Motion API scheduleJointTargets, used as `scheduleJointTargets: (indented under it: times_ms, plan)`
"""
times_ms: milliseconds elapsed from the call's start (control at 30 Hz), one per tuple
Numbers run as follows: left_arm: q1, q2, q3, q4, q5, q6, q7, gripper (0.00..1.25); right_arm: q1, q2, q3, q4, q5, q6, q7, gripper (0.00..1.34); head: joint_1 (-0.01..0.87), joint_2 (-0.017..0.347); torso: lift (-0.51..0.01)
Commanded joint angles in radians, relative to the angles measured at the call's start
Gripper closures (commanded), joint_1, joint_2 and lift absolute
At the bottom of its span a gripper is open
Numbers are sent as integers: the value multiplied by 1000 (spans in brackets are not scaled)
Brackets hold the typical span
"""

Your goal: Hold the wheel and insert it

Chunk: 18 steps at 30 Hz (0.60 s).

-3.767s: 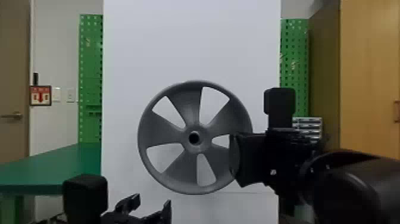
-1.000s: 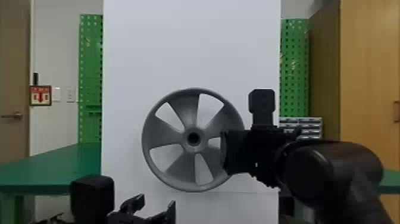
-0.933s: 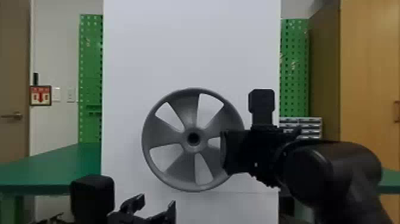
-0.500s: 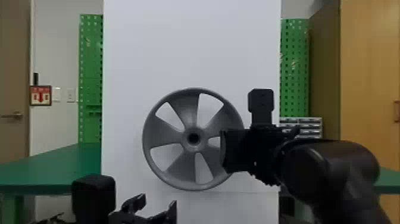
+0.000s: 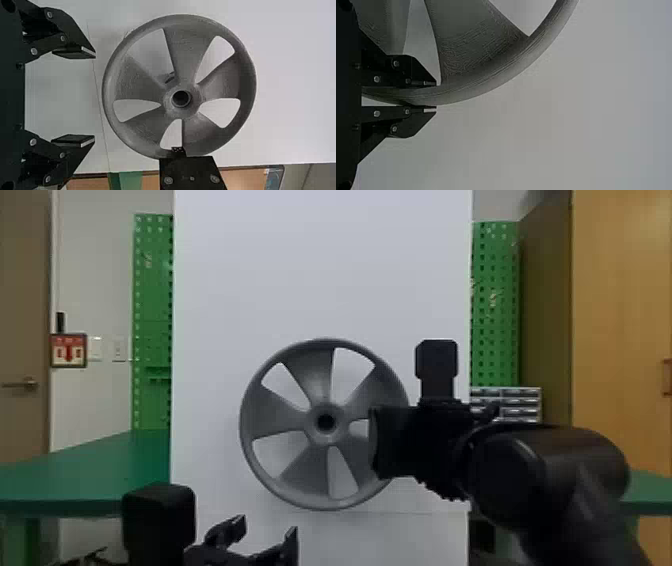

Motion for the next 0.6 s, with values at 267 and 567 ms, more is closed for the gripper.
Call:
scheduleJointTargets:
  times_ms: [267,567]
  plan:
    - [-1,0,1,0,0,-5,0,495,1,1,22,15,3,-27,-18,1220,0,37,-486]
    - [-1,0,-1,2,0,-5,1,495,-4,1,37,36,7,-53,-39,1223,0,37,-486]
